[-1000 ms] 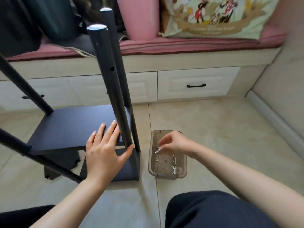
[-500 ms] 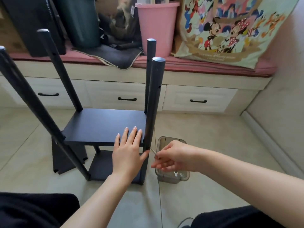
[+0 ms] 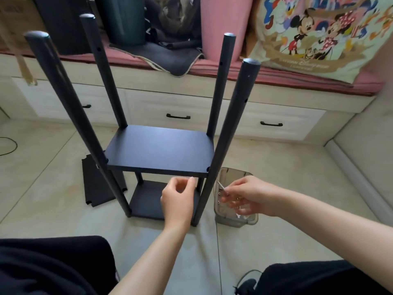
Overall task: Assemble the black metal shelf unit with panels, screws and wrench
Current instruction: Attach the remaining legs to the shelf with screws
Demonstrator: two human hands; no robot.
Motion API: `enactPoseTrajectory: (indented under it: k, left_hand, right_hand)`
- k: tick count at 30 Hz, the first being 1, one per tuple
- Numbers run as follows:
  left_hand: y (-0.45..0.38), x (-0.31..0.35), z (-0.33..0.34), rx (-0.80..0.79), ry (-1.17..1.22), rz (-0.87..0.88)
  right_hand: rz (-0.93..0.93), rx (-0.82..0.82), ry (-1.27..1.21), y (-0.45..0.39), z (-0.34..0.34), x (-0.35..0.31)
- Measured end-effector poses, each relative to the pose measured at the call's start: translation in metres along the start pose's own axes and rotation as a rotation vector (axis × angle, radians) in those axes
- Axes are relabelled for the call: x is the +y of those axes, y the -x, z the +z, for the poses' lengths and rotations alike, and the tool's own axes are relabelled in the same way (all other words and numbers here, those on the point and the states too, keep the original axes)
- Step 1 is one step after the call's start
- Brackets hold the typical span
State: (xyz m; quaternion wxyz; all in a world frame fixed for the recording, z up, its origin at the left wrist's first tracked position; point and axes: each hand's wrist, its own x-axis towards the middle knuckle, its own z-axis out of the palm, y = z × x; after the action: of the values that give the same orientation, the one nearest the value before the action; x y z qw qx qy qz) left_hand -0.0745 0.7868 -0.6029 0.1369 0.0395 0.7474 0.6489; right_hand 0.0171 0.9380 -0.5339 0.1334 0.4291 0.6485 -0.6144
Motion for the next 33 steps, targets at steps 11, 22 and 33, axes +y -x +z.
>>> enactPoseTrajectory:
  k: [11, 22, 33]
  left_hand:
    - [-0.018, 0.009, 0.014, -0.223, 0.474, -0.43]
    - [-0.016, 0.008, 0.029, -0.243, 0.487, -0.371]
    - [-0.02, 0.005, 0.03, -0.24, 0.441, -0.327]
  right_hand:
    - [0.006, 0.019, 0.057, -0.005, 0.005, -0.008]
    - [-0.009, 0.043, 0.188, -0.009, 0.006, -0.013]
    - [-0.016, 0.043, 0.192, -0.013, -0.002, -0.014]
